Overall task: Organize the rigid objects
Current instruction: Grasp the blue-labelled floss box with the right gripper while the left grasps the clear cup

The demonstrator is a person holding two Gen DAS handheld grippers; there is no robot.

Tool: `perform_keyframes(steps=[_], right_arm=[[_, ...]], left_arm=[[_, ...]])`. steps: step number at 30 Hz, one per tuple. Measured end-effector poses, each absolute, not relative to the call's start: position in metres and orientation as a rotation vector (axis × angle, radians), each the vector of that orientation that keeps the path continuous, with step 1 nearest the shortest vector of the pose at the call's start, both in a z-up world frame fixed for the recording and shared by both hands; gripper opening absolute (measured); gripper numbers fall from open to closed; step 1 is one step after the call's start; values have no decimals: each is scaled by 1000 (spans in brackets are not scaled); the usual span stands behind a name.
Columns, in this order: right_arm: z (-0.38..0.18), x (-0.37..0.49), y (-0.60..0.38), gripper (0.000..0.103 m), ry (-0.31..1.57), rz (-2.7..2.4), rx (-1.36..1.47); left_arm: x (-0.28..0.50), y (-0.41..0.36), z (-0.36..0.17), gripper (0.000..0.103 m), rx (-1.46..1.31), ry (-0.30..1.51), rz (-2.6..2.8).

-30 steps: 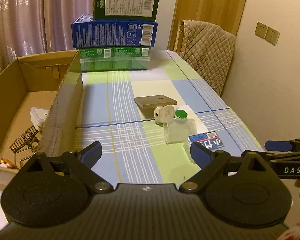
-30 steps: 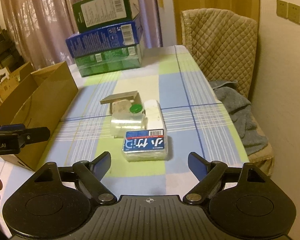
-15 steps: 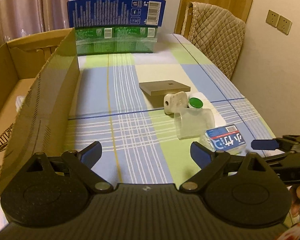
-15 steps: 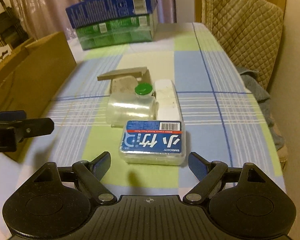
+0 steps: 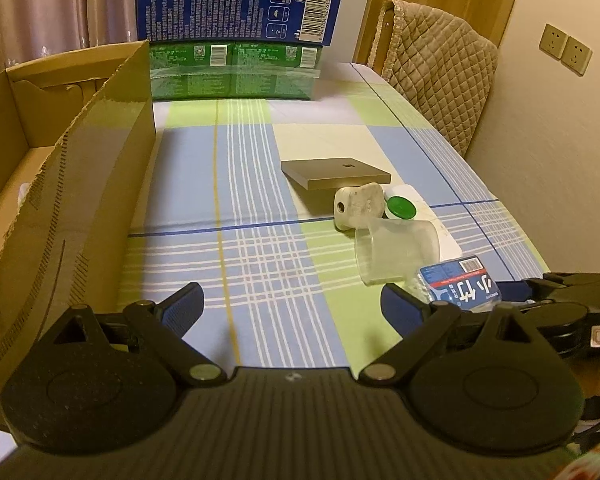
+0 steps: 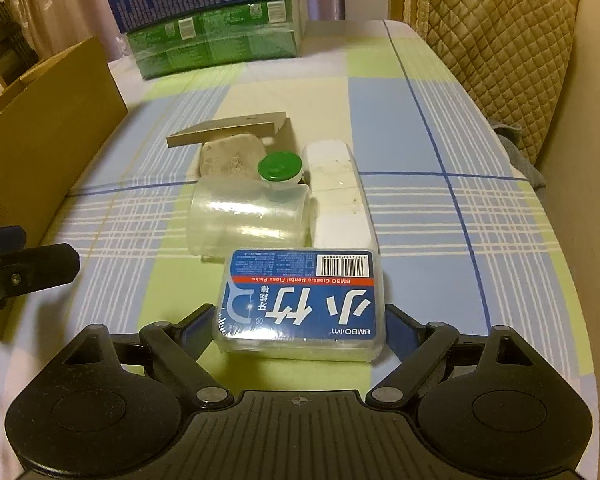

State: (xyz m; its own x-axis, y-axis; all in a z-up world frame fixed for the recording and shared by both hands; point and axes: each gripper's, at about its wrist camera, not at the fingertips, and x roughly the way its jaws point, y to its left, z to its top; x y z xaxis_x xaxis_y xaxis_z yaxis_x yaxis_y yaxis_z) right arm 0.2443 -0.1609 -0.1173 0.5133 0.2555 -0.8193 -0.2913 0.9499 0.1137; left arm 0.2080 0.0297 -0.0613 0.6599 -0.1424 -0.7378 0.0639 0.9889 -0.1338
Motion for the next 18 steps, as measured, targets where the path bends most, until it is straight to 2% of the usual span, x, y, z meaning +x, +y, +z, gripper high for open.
perform_keyframes(steps=[18], right_arm=[[-106,234,-233,84,903,230,20]], left_arm=[[226,-12,-81,93,-106,829,-193]])
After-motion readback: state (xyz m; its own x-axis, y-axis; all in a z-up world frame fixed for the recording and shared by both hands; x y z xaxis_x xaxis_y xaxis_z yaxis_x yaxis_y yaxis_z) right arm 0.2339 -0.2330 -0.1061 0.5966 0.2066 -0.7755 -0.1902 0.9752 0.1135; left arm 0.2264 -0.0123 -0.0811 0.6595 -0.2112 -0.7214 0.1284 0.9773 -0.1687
